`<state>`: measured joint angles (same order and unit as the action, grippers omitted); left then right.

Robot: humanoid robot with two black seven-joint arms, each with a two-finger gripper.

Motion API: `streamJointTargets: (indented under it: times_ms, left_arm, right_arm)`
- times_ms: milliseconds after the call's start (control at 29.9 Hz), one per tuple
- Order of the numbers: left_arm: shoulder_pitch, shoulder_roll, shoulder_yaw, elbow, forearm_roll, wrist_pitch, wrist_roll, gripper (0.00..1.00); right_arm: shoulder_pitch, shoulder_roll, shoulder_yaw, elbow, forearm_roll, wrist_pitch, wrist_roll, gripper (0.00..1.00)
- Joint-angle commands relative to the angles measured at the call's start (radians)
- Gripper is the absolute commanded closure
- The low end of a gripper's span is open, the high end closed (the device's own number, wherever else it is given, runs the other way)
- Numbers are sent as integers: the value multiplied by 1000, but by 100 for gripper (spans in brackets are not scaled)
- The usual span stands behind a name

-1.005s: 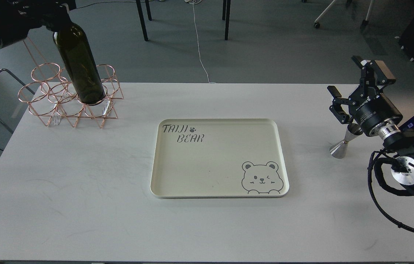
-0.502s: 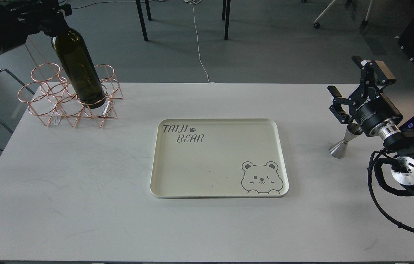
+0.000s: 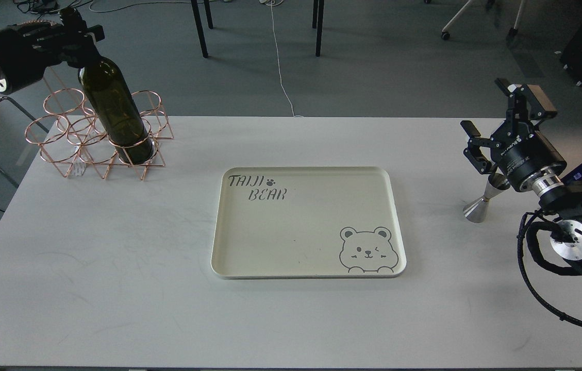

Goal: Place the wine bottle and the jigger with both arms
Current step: 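Open the left gripper and withdraw it from the bottle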

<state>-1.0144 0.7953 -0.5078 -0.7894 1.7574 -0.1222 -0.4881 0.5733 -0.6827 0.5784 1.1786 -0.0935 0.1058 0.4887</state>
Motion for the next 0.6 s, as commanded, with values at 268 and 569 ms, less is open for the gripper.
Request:
streamJointTargets:
  times_ms: [268, 569]
  left_arm:
    - [20, -36, 0, 48, -27, 12, -1, 75]
    - [20, -36, 43, 48, -33, 13, -1, 56]
  right_arm:
    - [0, -1, -2, 3, 0, 0, 0, 3]
    - [0, 0, -2, 3, 0, 0, 0, 3]
